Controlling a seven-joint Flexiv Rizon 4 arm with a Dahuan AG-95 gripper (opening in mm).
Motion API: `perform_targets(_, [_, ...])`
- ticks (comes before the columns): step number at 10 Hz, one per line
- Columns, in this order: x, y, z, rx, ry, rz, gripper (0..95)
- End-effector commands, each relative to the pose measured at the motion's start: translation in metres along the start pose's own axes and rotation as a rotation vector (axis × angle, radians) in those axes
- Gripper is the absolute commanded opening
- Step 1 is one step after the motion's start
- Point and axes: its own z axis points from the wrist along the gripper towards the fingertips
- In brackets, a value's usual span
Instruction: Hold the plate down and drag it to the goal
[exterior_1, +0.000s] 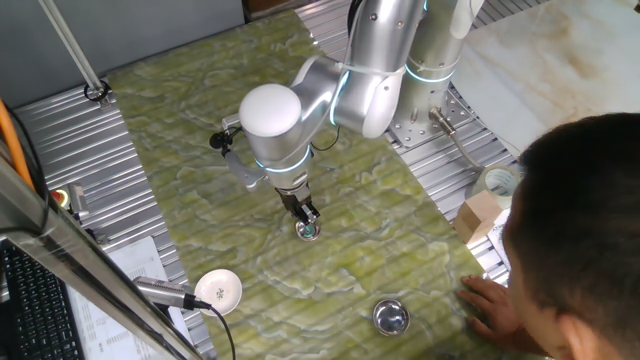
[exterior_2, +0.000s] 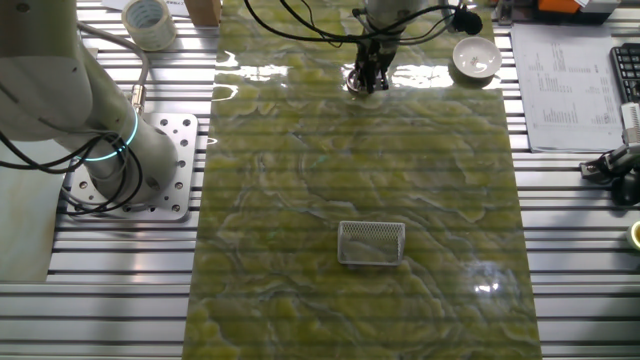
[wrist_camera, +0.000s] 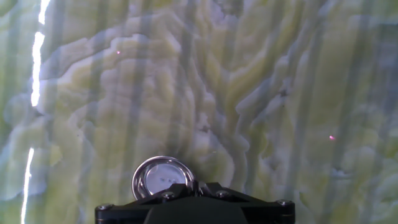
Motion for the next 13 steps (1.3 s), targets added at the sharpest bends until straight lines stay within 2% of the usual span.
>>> perform_targets(1, [0.000,-0.001,0.000,0.009,0.006,0.010,0.0])
perform_targets(4, [0.000,-0.006,-0.001,0.013,0.009,0.011,0.0])
perform_targets(13, [0.002,-0.046,0.002,0.010,0.015,-0.045,0.0])
